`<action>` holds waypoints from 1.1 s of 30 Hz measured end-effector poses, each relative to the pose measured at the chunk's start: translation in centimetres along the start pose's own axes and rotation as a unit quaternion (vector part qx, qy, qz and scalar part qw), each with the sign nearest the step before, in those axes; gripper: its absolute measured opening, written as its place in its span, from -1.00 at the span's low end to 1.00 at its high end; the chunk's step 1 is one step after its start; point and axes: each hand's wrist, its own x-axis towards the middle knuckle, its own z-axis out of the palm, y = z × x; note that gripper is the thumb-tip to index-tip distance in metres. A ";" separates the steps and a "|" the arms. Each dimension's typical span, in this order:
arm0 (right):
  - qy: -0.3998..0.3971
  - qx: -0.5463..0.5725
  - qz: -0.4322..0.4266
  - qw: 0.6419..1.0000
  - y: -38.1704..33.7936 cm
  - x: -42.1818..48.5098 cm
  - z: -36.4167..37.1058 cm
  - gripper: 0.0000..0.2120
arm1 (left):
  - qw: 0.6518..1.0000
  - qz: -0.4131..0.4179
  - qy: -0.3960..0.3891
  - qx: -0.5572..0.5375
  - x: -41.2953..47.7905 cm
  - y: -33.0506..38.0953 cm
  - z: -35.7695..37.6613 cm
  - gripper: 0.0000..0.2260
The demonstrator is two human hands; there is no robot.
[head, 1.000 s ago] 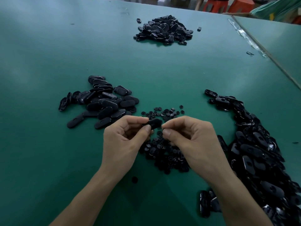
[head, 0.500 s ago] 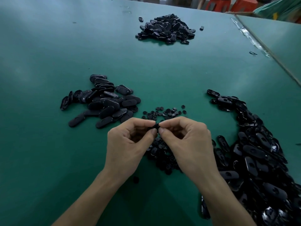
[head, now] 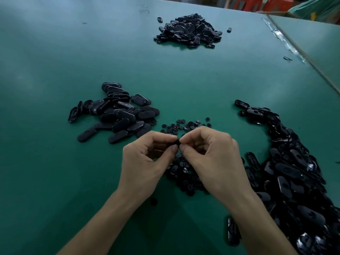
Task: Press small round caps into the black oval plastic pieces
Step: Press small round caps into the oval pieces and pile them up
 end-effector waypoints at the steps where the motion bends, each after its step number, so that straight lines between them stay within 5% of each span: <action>1: 0.000 -0.010 -0.003 1.000 0.0 0.1 -0.1 -0.81 | 1.000 0.005 -0.004 0.007 0.0 0.1 0.0 -0.76; 17: -0.047 -0.100 -0.044 0.993 -0.1 0.6 -1.2 -0.80 | 0.997 -0.042 -0.048 -0.043 0.1 -0.1 -0.2 -0.74; 21: -0.095 -0.064 -0.029 0.993 0.6 1.0 -1.7 -0.79 | 0.991 -0.077 -0.061 -0.094 0.3 -0.1 -0.4 -0.71; 33: -0.076 -0.021 0.003 0.997 1.1 0.4 -1.4 -0.87 | 0.992 -0.081 -0.052 -0.084 0.4 -0.3 -0.2 -0.77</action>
